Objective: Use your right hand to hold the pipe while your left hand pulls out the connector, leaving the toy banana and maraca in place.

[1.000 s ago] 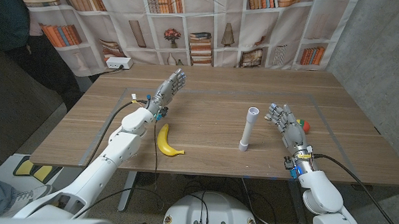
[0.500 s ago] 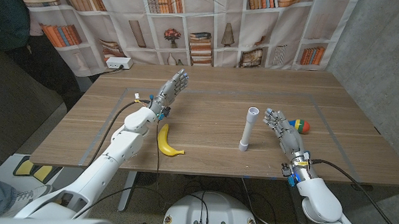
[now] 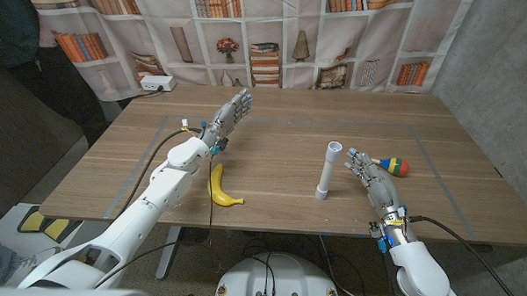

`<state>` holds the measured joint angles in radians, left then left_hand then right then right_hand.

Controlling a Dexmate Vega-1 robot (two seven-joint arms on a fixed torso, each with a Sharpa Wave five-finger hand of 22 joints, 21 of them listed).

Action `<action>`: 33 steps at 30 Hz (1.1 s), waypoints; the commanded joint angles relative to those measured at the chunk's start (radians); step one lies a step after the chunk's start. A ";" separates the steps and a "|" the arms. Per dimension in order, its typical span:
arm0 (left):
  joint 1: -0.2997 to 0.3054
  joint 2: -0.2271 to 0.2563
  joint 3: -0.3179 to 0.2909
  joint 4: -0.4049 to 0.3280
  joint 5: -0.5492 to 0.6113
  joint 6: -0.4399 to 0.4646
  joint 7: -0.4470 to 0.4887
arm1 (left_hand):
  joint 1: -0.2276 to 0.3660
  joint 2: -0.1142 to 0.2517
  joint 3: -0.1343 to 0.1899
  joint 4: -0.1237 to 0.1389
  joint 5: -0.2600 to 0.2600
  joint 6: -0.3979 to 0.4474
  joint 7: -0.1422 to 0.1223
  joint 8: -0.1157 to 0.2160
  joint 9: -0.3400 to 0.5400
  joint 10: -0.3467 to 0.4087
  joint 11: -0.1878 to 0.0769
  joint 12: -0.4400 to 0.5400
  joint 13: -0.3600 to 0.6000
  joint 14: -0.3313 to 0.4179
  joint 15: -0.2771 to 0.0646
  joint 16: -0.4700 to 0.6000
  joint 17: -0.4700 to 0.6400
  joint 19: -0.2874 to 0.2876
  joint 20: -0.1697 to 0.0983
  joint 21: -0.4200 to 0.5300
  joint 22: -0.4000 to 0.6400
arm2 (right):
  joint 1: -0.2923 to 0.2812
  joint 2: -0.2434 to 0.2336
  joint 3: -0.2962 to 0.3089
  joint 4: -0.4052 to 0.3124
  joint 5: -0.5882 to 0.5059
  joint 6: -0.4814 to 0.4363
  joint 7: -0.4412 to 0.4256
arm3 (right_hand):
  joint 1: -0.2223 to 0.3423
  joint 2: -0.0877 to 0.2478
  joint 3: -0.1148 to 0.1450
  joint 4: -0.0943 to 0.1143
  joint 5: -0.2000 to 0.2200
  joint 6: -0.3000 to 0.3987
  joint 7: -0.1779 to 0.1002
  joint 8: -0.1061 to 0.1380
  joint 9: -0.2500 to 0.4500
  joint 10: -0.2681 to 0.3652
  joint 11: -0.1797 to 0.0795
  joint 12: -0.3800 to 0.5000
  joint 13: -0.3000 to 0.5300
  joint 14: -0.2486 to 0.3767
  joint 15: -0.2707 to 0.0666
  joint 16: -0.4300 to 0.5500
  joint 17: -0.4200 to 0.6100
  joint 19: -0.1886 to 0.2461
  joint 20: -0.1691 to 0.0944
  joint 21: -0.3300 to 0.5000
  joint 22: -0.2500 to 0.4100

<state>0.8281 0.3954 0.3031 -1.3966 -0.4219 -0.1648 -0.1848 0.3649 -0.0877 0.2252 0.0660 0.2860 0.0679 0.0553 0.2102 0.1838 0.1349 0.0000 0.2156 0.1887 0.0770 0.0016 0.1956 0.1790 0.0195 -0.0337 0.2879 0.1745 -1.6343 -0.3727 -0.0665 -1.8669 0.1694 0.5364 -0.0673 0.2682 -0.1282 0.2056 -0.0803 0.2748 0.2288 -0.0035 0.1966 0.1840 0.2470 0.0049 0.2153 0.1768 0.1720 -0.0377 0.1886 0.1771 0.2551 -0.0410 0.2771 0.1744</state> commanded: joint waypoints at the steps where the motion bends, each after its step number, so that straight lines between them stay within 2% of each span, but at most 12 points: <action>1: -0.097 -0.035 0.038 0.071 0.036 0.004 -0.001 | 0.008 -0.003 0.000 -0.004 0.009 0.007 -0.001 -0.006 0.003 0.003 -0.004 -0.004 0.001 0.003 0.004 -0.003 0.003 -0.003 -0.017 -0.003 0.003 | 0.010 -0.018 0.019 0.025 -0.027 0.007 -0.003 | 0.013 0.002 0.004 -0.005 0.008 0.002 -0.008 0.009 0.001 0.011 -0.005 0.007 0.003 0.008 -0.026 0.004 0.001 0.005 -0.062 -0.003 0.005; 5: -0.125 -0.047 0.051 0.110 0.051 -0.014 -0.009 | 0.009 -0.003 -0.001 -0.004 0.009 0.005 -0.001 -0.007 0.003 0.000 -0.004 -0.006 0.001 0.000 0.005 -0.004 0.003 -0.008 -0.018 -0.008 0.003 | 0.002 -0.008 0.018 0.016 -0.073 0.001 -0.031 | 0.013 0.003 0.002 -0.005 0.010 0.008 -0.008 0.010 0.001 0.017 -0.005 0.008 0.003 0.014 -0.028 0.005 0.002 0.008 -0.063 -0.005 0.005; 8: -0.130 -0.033 0.057 0.103 0.039 0.008 -0.049 | 0.009 -0.002 -0.001 -0.004 0.009 0.005 -0.001 -0.007 0.003 0.001 -0.004 -0.006 0.002 -0.001 0.005 -0.004 0.003 -0.011 -0.017 -0.010 0.003 | -0.007 0.008 0.005 0.005 -0.126 0.002 -0.062 | 0.013 0.004 0.002 -0.005 0.010 0.010 -0.011 0.010 0.002 0.019 -0.006 0.008 0.003 0.016 -0.028 0.005 0.002 0.012 -0.065 -0.004 0.005; 10: -0.111 -0.009 0.055 0.069 0.050 0.019 -0.046 | 0.010 -0.002 -0.002 -0.004 0.009 0.004 0.000 -0.008 0.003 0.001 -0.004 -0.006 0.002 -0.001 0.004 -0.005 0.003 -0.011 -0.017 -0.011 0.003 | 0.002 0.020 -0.013 0.023 -0.150 0.020 -0.074 | 0.013 0.005 0.002 -0.005 0.011 0.011 -0.012 0.009 0.002 0.022 -0.008 0.009 0.003 0.017 -0.029 0.006 0.002 0.015 -0.066 -0.005 0.005; 19: -0.062 0.005 0.027 0.042 0.022 0.004 -0.046 | 0.012 -0.001 -0.003 -0.005 0.009 0.005 -0.002 -0.009 0.003 0.002 -0.004 -0.007 0.002 0.000 0.004 -0.004 0.003 -0.014 -0.018 -0.016 0.003 | -0.001 0.022 -0.042 0.030 -0.208 0.027 -0.097 | 0.015 0.005 -0.001 -0.007 0.015 0.015 -0.016 0.009 0.002 0.028 -0.019 0.009 0.003 0.025 -0.040 0.006 0.002 0.025 -0.072 -0.006 0.005; 24: -0.049 0.007 0.024 0.033 0.018 -0.005 -0.049 | 0.013 0.000 -0.004 -0.005 0.009 0.007 -0.002 -0.008 0.003 0.003 -0.004 -0.006 0.002 0.001 0.003 -0.004 0.003 -0.013 -0.018 -0.017 0.003 | -0.016 0.026 -0.036 0.022 -0.248 0.018 -0.129 | 0.018 0.004 -0.002 -0.010 0.018 0.018 -0.022 0.009 0.002 0.029 -0.024 0.008 0.003 0.027 -0.042 0.005 0.002 0.028 -0.075 -0.008 0.005; 29: -0.045 0.012 0.023 0.027 0.007 0.001 -0.065 | 0.014 0.001 -0.005 -0.005 0.009 0.010 -0.002 -0.007 0.003 0.004 -0.007 -0.006 0.002 0.002 0.002 -0.004 0.003 -0.011 -0.018 -0.020 0.003 | -0.011 0.040 -0.021 0.051 -0.284 0.012 -0.179 | 0.025 0.005 -0.001 -0.014 0.021 0.021 -0.028 0.009 0.002 0.032 -0.029 0.008 0.003 0.031 -0.045 0.005 0.002 0.033 -0.077 -0.009 0.005; 33: -0.050 0.011 0.022 0.031 -0.007 0.013 -0.078 | 0.015 0.001 -0.006 -0.005 0.009 0.011 -0.002 -0.007 0.003 0.007 -0.005 -0.006 0.002 0.005 0.003 -0.003 0.003 -0.011 -0.017 -0.021 0.003 | -0.010 0.052 -0.017 0.060 -0.339 0.016 -0.228 | 0.046 0.001 0.001 -0.027 0.029 0.029 -0.033 0.011 0.002 0.037 -0.043 0.007 0.004 0.039 -0.052 0.005 0.001 0.042 -0.082 -0.013 0.004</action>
<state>0.7709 0.3999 0.3307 -1.3595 -0.4049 -0.1612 -0.2373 0.3713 -0.0889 0.2214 0.0623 0.2860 0.0696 0.0537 0.2024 0.1838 0.1348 0.0000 0.2095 0.1885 0.0769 0.0018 0.1922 0.1791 0.0119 -0.0337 0.2696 0.1744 -1.6417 -0.3449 -0.0940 -1.8308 -0.0653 0.5572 -0.1990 0.2929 -0.1254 0.2043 -0.0956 0.2943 0.2539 -0.0286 0.2018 0.1838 0.2775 -0.0255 0.2153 0.1769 0.2026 -0.0392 0.1886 0.1771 0.2855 -0.0427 0.2705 0.1743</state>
